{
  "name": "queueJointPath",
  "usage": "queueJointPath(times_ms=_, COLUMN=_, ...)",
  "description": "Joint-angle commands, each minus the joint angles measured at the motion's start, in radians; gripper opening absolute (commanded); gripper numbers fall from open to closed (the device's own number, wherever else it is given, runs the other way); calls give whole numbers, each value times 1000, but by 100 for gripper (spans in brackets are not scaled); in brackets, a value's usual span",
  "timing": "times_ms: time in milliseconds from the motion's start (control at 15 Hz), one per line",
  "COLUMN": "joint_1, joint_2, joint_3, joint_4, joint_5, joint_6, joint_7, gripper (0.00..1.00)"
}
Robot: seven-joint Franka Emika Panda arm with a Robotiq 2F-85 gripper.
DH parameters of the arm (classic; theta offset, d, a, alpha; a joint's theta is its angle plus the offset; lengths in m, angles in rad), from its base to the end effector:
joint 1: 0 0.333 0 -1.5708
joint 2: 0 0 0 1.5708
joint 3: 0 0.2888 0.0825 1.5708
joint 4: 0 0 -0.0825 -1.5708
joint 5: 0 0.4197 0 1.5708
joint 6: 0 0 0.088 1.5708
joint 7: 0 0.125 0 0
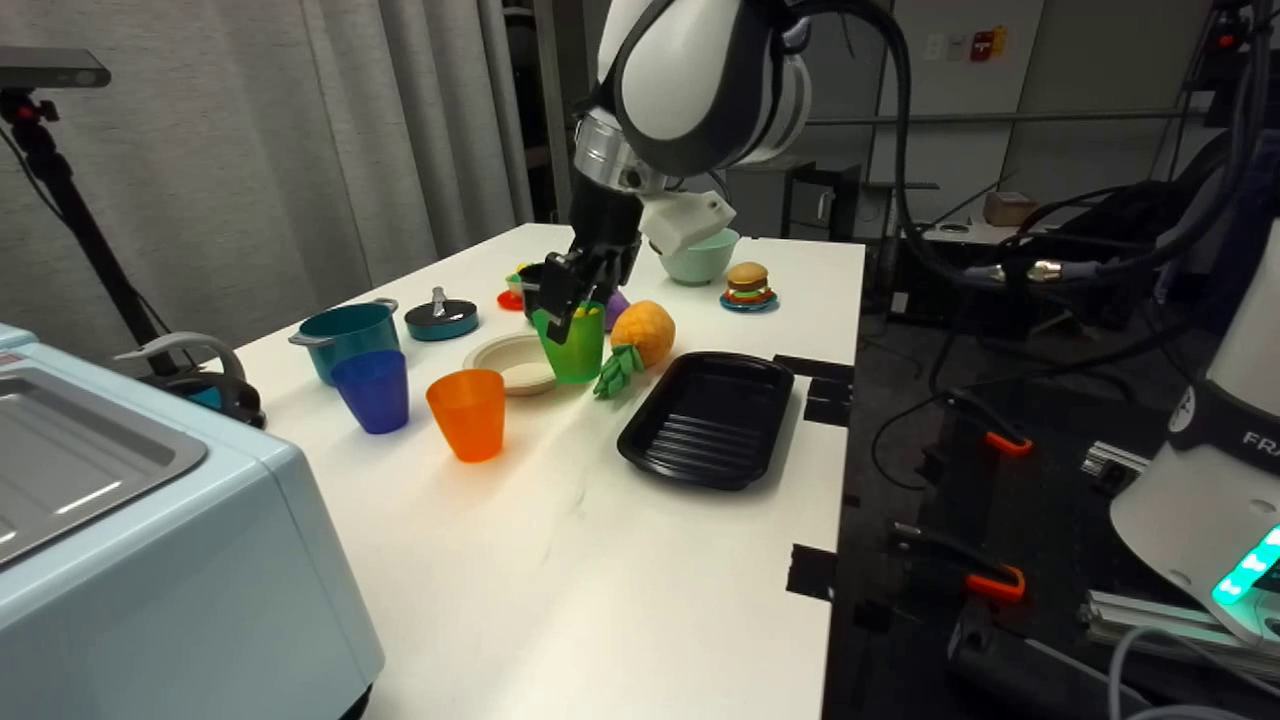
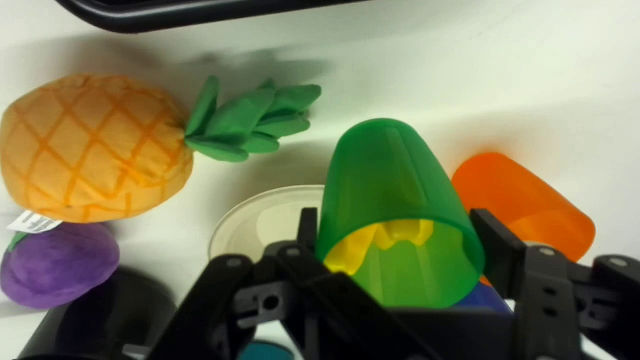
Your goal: Pour the contents in the cup into the bowl
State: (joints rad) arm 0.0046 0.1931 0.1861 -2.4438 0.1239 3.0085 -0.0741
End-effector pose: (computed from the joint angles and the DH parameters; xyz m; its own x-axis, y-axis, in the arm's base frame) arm 0.5302 0.0968 0.1899 0.9246 0.1125 0.3639 0.1470 -0.9868 -0.0686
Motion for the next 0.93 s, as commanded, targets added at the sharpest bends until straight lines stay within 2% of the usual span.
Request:
queueJointPath(times_ms=0, joint_1=-124, joint_2=-32, joint_3=109, joint_4=48, joint_5=174, joint_6=-131, joint_7=-163, gripper=50)
queueJointPath(times_ms=267, joint_1=-168, joint_2=-40, joint_3=128, joint_4=83, joint_5=300, joint_6=-201, joint_7=-252, gripper=50)
queueJointPath(times_ms=333, joint_1=-136, joint_2=-42, joint_3=96, joint_4=91, joint_5=338, joint_6=-214, joint_7=-268, gripper=50)
queueJointPath(times_ms=467, joint_1=-133, joint_2=-44, joint_3=91, joint_4=102, joint_5=398, joint_6=-233, joint_7=-287, gripper=50)
queueJointPath(times_ms=667, joint_1=-128, joint_2=-47, joint_3=88, joint_4=116, joint_5=491, joint_6=-256, joint_7=-305, gripper=50)
queueJointPath(times_ms=733, joint_1=-157, joint_2=-44, joint_3=116, joint_4=116, joint_5=503, joint_6=-246, joint_7=-296, gripper=50)
queueJointPath(times_ms=867, joint_1=-151, joint_2=-40, joint_3=113, joint_4=118, joint_5=535, joint_6=-220, joint_7=-286, gripper=50)
